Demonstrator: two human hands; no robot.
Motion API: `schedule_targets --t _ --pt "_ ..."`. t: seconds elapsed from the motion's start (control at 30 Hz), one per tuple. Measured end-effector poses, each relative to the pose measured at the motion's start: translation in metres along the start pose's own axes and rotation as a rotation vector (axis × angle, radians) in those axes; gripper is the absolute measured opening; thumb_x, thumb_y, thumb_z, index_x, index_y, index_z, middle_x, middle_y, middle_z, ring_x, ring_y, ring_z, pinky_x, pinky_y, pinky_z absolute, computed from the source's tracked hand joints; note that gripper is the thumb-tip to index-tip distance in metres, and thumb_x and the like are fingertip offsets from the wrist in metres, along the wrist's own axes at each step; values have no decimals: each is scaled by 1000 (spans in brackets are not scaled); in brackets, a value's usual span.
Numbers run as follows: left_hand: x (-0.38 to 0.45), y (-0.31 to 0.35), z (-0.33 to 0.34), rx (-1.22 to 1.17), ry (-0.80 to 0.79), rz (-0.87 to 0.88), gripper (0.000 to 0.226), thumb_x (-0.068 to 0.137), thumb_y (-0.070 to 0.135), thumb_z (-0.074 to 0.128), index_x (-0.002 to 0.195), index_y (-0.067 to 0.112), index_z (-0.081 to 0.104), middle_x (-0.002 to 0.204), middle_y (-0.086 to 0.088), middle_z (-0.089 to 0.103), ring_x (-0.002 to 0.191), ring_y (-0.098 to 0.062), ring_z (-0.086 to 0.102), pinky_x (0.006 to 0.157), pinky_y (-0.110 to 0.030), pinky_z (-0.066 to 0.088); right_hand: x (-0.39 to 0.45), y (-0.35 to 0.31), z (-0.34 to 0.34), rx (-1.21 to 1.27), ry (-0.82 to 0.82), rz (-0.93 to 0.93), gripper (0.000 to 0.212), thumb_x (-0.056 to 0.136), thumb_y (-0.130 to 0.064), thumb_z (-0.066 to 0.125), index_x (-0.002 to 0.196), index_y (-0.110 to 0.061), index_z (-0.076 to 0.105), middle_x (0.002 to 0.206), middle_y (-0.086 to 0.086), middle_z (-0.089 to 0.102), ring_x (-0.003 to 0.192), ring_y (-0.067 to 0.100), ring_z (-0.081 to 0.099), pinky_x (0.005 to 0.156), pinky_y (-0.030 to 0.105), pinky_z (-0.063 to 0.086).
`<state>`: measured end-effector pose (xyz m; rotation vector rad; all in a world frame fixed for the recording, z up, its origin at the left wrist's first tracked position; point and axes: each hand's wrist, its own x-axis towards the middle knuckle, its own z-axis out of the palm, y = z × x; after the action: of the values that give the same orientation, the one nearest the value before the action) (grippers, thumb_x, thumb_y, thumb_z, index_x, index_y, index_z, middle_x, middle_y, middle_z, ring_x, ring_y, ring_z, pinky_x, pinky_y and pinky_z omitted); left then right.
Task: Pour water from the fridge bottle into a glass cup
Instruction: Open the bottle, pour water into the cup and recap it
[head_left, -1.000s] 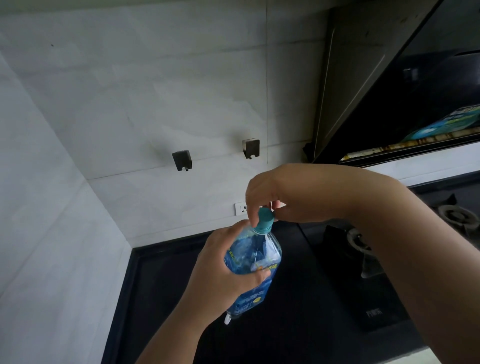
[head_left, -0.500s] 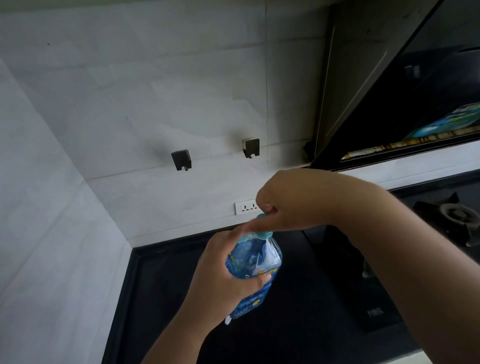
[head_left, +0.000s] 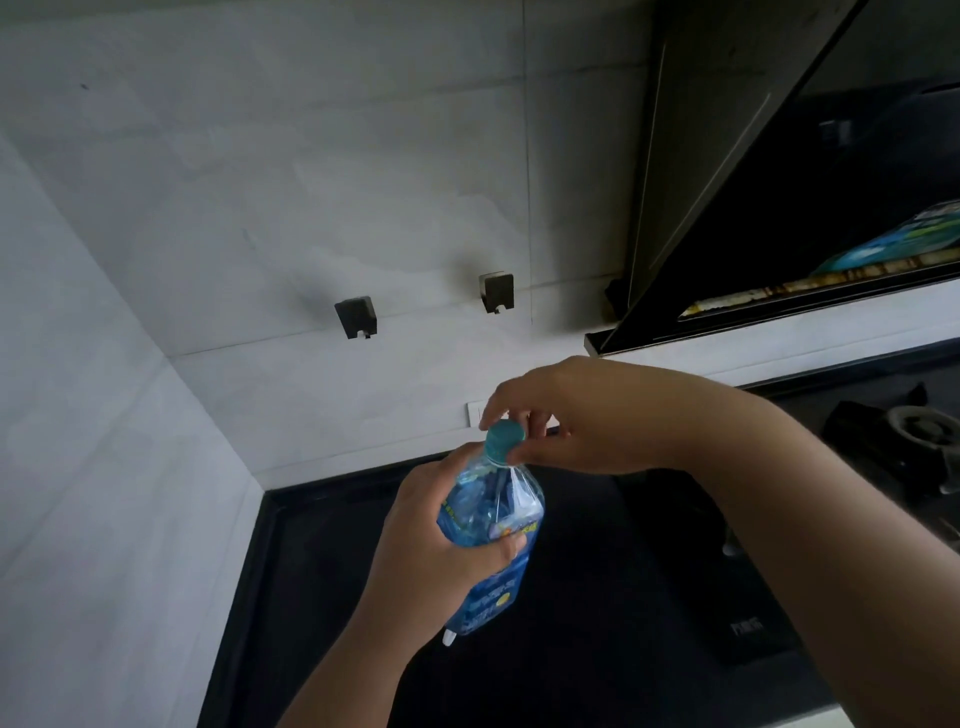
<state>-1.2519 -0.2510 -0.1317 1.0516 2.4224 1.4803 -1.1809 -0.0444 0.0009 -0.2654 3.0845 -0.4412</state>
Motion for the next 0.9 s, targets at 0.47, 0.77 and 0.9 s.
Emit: schedule_targets --t 0.47,0.77,0.9 --pt "-5 17 31 181 85 36 78 68 37 93 127 65 50 121 32 51 120 1 54 103 -32 51 -7 30 15 -2 90 -85 38 100 -61 45 94 -24 52 78 -6 60 70 9 57 59 30 42" --pt "-6 24 44 105 111 -45 75 69 37 93 130 57 54 126 26 54 120 2 56 103 -35 54 -10 43 27 -186 183 -44 65 93 -81 21 86 -25 53 76 -9 58 68 11 56 62 33 41" --pt "-3 29 42 125 171 -33 74 70 36 92 134 48 56 128 25 55 121 0 56 101 -32 54 -7 47 37 -108 349 -167 50 97 -74 32 79 -29 44 69 -9 52 62 10 52 55 29 37"
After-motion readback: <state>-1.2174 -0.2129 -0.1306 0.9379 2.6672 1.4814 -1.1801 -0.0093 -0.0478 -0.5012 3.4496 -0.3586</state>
